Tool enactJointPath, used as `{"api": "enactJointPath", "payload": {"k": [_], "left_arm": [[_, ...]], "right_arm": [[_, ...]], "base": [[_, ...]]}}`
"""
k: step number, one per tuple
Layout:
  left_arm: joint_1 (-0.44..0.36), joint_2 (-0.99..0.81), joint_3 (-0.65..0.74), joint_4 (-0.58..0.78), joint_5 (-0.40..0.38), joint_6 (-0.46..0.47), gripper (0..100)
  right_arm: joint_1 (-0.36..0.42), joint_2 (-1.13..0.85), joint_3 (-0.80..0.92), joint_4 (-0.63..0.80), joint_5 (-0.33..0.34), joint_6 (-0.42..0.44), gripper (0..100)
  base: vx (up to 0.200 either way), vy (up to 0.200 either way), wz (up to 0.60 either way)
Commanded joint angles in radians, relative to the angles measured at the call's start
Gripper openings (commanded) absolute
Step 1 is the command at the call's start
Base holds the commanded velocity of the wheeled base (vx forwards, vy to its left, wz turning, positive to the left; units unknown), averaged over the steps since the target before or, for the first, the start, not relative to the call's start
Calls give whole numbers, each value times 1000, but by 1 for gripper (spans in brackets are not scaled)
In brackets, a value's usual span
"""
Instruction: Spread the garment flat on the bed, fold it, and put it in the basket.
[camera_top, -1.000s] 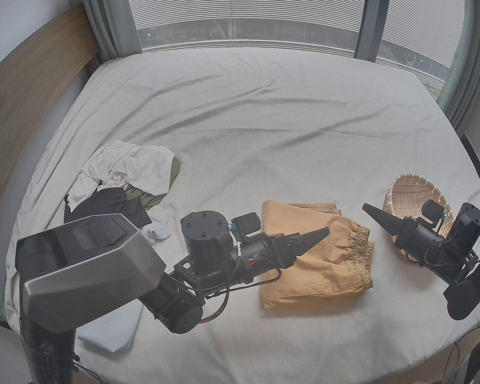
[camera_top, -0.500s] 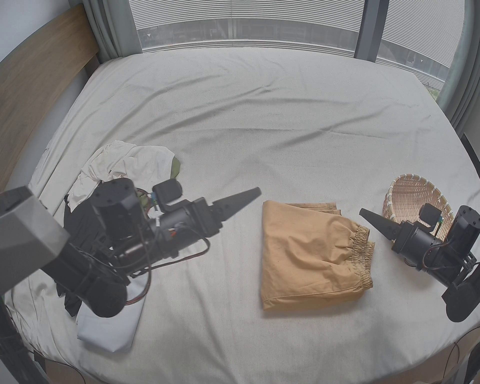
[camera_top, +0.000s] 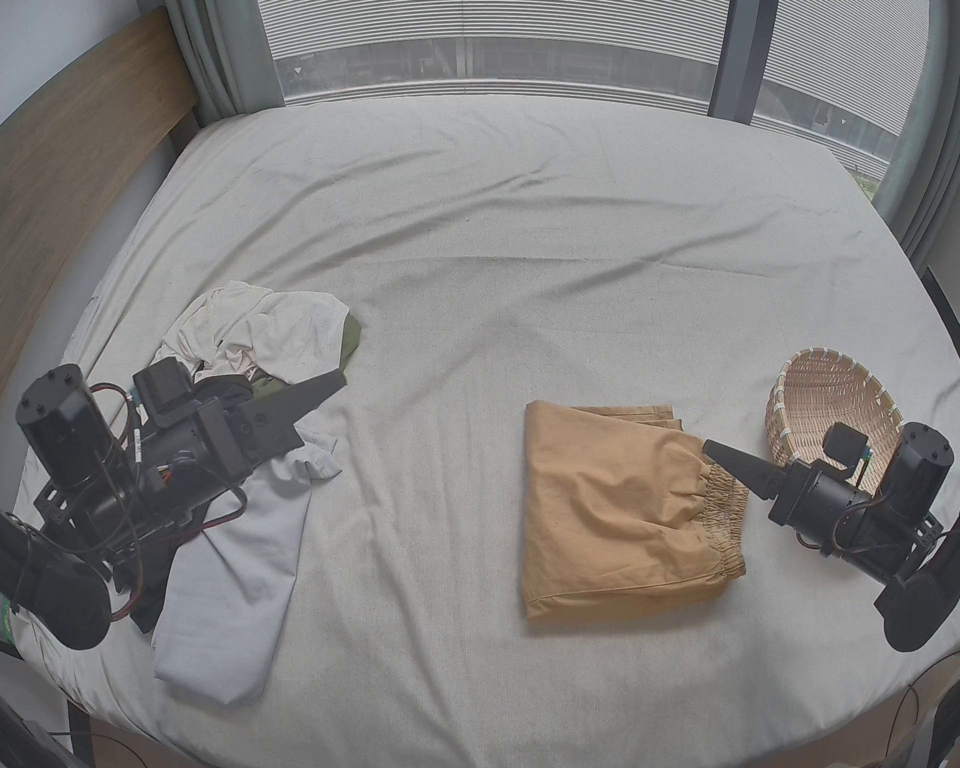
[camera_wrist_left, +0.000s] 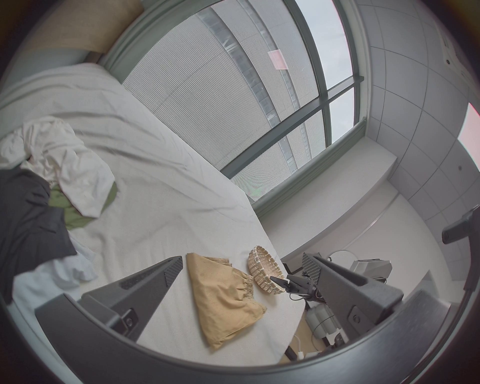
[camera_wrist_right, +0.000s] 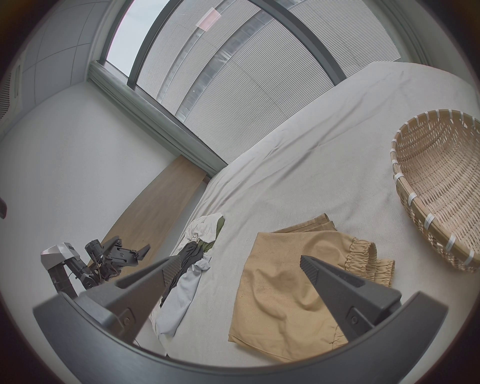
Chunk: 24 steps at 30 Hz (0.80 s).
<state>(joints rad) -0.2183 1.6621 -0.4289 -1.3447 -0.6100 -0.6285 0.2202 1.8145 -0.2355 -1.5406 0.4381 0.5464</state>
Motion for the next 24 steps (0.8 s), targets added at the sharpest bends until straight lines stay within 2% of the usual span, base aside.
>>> {"api": "enactJointPath", "payload": {"k": [1, 2, 3, 4, 7, 12, 14, 18, 24], "left_arm": [[37, -39, 35, -2, -2, 15, 100], [76, -33, 79, -8, -22, 70, 100], [76, -33, 79, -8, -22, 70, 100], [96, -33, 104, -8, -59, 104, 100], [114, -36, 119, -8, -111, 127, 100], [112, -32, 137, -8, -119, 128, 100], [100, -4, 153, -10, -119, 135, 100], [91, 31, 167, -19, -119, 205, 100], [94, 48, 182, -21, -120, 242, 100]], "right_arm": [[-1, 3, 16, -1, 1, 0, 100], [-2, 3, 21, -1, 1, 0, 100], [-2, 3, 21, -1, 1, 0, 100], [-5, 2, 22, 1, 2, -2, 100], [-9, 3, 25, 1, 1, -6, 100], [-13, 13, 65, 1, -2, -25, 100], [-22, 63, 74, 1, -6, -72, 100], [-38, 95, 81, 1, -12, -118, 100], [-47, 94, 110, 1, -12, -121, 100]], "base": [[0, 0, 0], [0, 0, 0], [0, 0, 0], [0, 0, 0], [0, 0, 0], [0, 0, 0], [0, 0, 0], [0, 0, 0], [0, 0, 0]]}}
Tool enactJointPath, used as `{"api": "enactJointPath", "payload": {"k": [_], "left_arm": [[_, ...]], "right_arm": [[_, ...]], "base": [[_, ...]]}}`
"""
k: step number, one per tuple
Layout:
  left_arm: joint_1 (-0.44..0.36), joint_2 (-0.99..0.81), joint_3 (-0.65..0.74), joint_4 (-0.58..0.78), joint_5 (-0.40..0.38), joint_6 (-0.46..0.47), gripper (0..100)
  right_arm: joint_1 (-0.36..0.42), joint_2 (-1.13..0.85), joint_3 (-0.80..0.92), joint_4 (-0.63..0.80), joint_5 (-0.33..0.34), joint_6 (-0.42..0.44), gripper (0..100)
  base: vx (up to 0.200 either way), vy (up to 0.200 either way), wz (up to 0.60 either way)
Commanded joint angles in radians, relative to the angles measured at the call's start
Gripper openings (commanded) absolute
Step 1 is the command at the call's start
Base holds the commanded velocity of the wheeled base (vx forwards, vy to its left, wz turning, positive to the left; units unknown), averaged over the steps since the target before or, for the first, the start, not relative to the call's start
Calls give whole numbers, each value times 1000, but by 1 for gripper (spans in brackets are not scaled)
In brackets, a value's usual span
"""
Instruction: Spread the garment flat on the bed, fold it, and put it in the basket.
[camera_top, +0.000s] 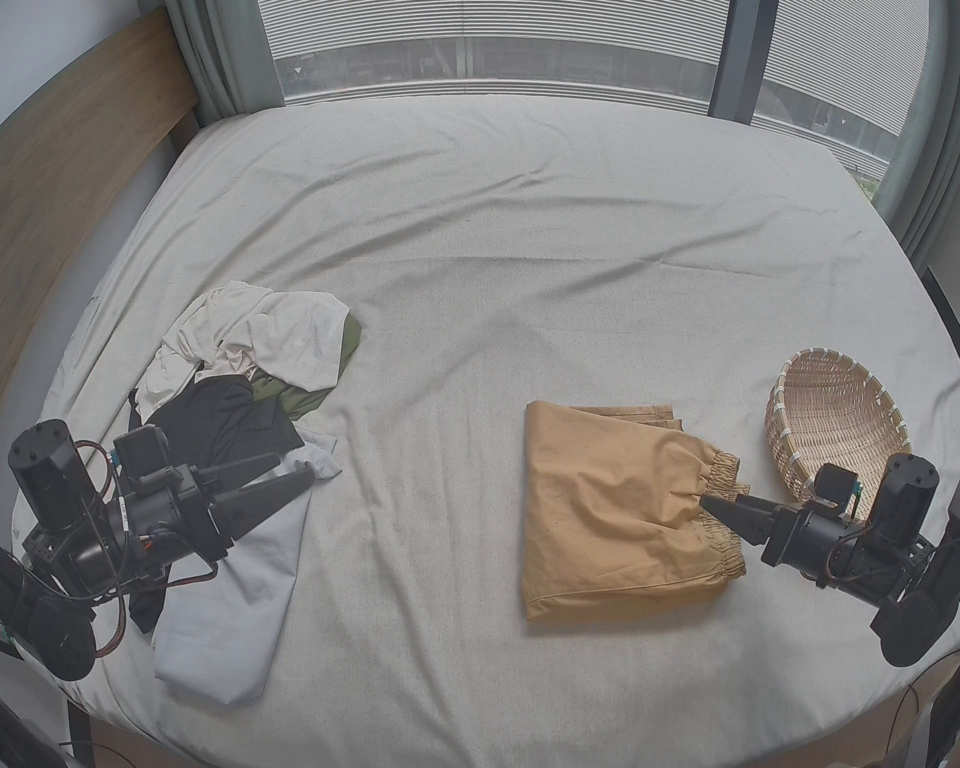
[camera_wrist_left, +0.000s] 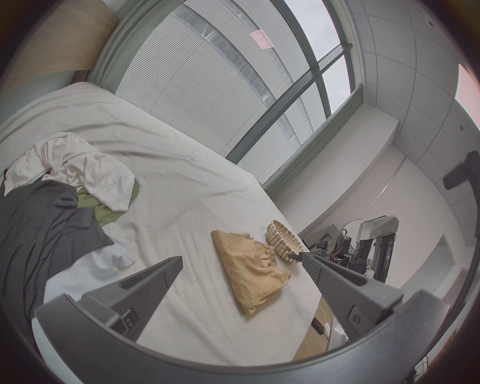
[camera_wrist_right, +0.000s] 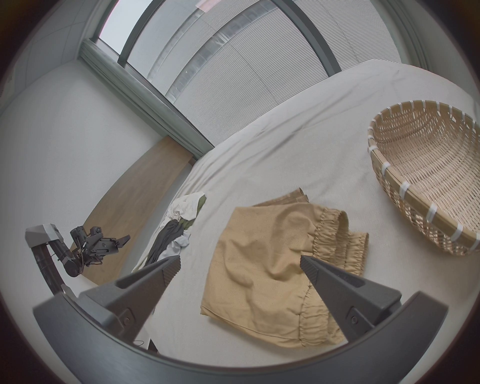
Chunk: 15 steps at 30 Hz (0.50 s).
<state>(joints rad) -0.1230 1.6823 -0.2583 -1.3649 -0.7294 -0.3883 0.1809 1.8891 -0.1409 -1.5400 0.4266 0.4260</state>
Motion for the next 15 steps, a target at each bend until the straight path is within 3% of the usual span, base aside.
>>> {"api": "enactJointPath", "payload": {"k": [1, 10, 15], "left_arm": [[0, 28, 14, 0, -1, 2, 100], [-1, 48, 25, -3, 1, 6, 100], [-3, 59, 27, -10, 2, 8, 100]], "right_arm": [[-17, 21, 29, 0, 0, -1, 100], [-54, 24, 66, 0, -9, -7, 100], [-95, 94, 96, 0, -14, -67, 100]], "base": [[0, 0, 0], [0, 0, 0], [0, 0, 0]]}}
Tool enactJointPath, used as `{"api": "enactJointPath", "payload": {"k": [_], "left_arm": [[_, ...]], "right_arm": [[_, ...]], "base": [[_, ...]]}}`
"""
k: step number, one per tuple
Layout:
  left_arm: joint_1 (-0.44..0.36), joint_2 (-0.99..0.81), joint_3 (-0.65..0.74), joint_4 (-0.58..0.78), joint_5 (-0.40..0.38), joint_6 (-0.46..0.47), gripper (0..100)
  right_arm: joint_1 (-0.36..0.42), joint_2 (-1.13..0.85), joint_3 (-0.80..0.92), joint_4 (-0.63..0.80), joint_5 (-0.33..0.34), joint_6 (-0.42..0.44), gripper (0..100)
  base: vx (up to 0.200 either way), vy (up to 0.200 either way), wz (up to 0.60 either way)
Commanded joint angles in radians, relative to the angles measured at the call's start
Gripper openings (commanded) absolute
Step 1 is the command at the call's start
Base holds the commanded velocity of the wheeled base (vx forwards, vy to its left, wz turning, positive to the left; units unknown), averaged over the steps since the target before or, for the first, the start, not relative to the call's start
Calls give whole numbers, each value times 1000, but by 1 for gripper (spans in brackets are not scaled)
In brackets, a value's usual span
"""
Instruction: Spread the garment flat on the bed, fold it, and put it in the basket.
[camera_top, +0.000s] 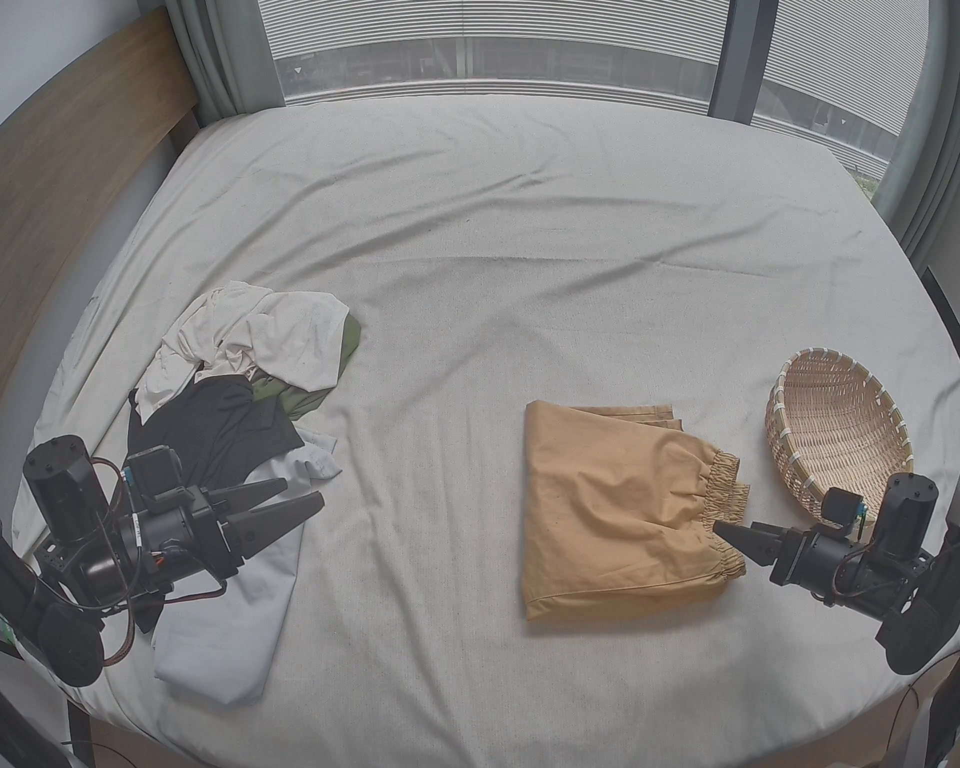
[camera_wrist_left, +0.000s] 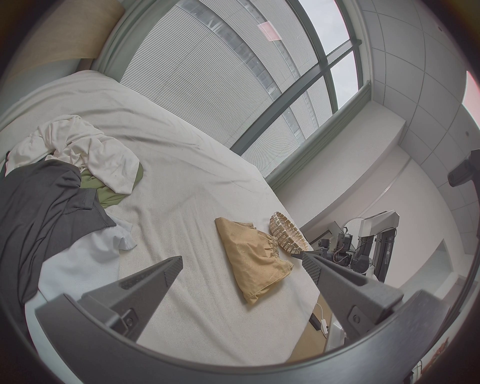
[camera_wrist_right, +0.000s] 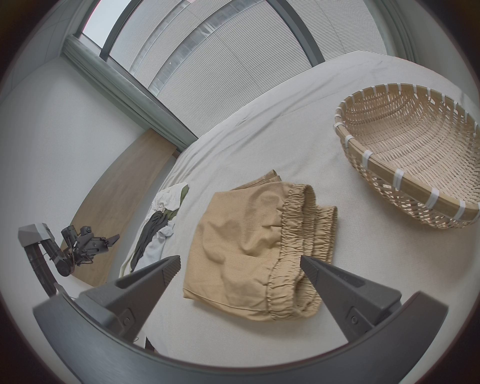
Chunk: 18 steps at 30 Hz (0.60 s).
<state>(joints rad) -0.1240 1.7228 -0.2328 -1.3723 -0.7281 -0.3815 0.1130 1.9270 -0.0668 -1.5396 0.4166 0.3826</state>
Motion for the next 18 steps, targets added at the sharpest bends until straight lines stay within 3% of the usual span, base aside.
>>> {"api": "enactJointPath", "payload": {"k": [1, 5, 11, 18], "left_arm": [[-3, 20, 1, -4, 1, 1, 100], [-5, 26, 3, -10, 3, 1, 100], [-5, 28, 7, -28, 1, 0, 100], [-6, 35, 16, -47, 1, 0, 100]], "right_arm": [[-30, 78, 28, -1, -16, -34, 100], [-26, 136, 33, -1, -107, -51, 100], [5, 150, 33, -1, -114, -34, 100], [85, 188, -10, -1, -116, 147, 100]], "base": [[0, 0, 0], [0, 0, 0], [0, 0, 0], [0, 0, 0]]}}
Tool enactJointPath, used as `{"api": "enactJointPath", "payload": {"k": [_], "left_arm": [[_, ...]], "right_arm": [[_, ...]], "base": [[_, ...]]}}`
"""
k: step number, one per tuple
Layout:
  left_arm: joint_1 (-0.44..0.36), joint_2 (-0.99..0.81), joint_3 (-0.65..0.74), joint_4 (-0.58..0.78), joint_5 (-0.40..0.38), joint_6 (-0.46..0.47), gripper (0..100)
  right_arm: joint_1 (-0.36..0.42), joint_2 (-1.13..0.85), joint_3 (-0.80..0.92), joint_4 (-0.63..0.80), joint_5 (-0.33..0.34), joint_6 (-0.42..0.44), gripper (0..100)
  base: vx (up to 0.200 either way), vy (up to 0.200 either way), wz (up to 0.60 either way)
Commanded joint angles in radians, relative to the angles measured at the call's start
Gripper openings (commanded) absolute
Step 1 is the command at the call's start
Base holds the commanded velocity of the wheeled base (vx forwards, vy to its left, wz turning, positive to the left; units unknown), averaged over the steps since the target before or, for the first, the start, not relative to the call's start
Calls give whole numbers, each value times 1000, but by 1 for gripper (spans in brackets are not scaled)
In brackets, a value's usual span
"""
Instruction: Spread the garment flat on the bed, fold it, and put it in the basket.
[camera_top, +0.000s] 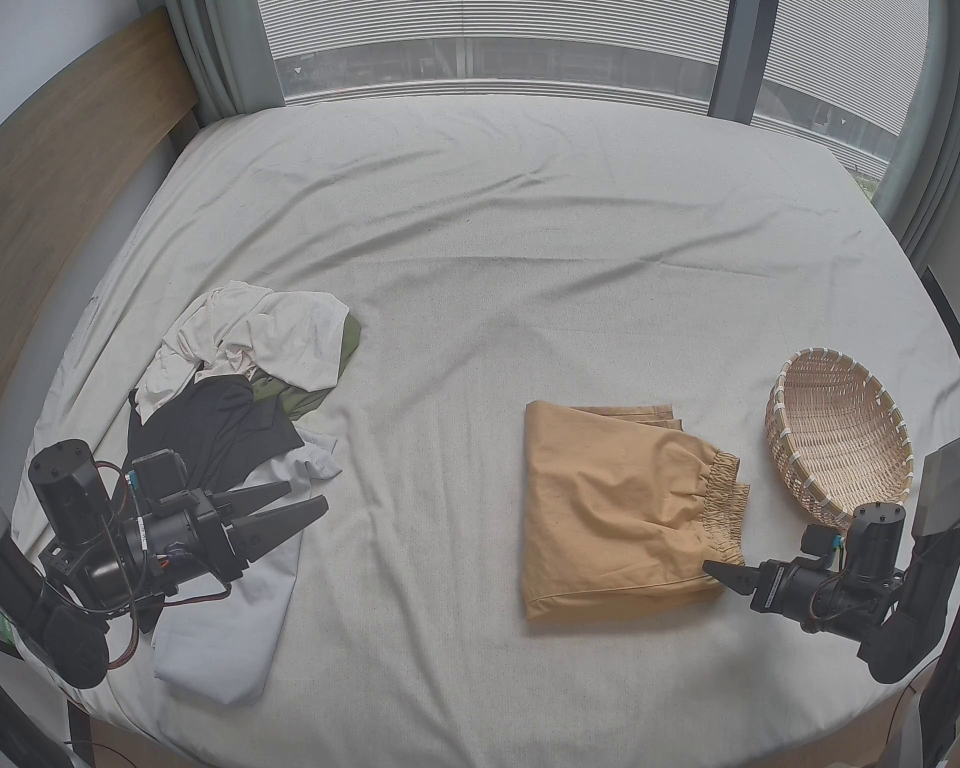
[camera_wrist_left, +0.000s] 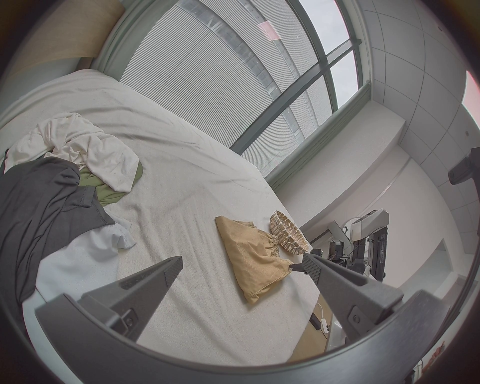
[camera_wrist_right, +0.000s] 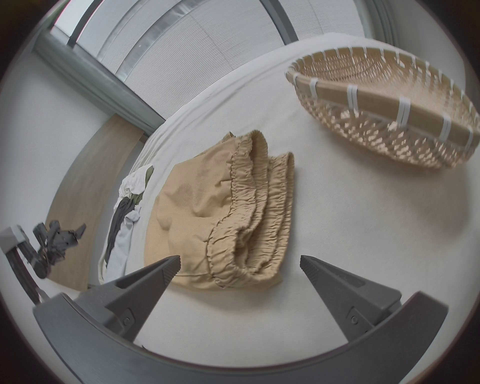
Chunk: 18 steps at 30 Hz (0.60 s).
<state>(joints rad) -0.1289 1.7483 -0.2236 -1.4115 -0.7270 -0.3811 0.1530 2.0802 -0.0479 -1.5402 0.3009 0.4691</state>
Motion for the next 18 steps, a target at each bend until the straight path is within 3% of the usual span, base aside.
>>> {"api": "enactJointPath", "payload": {"k": [1, 18], "left_arm": [[-1, 10, 7, -9, 0, -1, 100], [-5, 11, 18, -34, -2, -2, 100]], "right_arm": [[46, 46, -33, 0, -2, 68, 100], [63, 143, -102, 0, -20, 85, 100]], "base": [[0, 0, 0], [0, 0, 0]]}}
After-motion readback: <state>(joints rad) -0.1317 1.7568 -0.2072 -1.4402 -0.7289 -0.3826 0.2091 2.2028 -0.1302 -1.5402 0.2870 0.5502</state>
